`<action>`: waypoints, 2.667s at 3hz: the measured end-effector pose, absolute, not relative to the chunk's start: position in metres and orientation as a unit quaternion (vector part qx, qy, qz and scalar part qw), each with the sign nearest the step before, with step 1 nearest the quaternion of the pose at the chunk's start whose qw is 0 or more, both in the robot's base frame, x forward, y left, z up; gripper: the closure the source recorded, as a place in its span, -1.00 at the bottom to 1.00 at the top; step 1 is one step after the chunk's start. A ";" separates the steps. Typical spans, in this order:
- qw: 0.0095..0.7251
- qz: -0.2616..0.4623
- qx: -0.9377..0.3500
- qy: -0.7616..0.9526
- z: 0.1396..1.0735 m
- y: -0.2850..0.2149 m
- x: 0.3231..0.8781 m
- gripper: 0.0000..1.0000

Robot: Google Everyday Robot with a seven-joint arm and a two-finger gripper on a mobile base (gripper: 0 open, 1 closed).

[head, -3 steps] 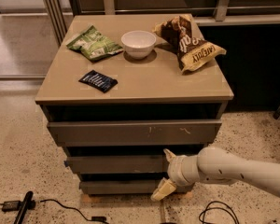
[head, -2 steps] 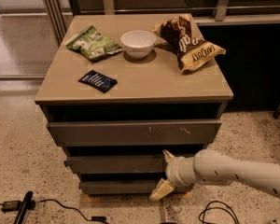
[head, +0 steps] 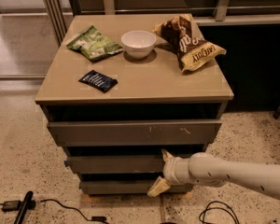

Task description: Open middle drawer

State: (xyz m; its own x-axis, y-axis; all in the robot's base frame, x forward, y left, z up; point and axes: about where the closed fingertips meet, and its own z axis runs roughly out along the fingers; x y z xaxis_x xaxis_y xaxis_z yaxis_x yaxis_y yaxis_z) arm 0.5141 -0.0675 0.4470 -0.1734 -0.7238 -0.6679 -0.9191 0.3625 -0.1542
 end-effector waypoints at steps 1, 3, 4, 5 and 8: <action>0.355 0.139 -0.540 0.750 0.439 -0.062 0.528 -1.00; 0.364 0.145 -0.531 0.751 0.421 -0.054 0.543 -1.00; 0.364 0.145 -0.531 0.751 0.421 -0.054 0.543 -0.63; 0.364 0.145 -0.531 0.751 0.421 -0.054 0.543 -0.16; 0.363 0.146 -0.532 0.751 0.437 -0.063 0.537 1.00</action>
Offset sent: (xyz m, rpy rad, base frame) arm 0.0344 0.0148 -0.0223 0.0360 -0.0633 -0.0347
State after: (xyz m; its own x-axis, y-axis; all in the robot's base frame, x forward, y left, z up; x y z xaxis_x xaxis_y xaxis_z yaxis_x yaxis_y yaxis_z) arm 0.5373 -0.0627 0.4369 -0.1699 -0.6933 -0.7003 -0.9053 0.3906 -0.1671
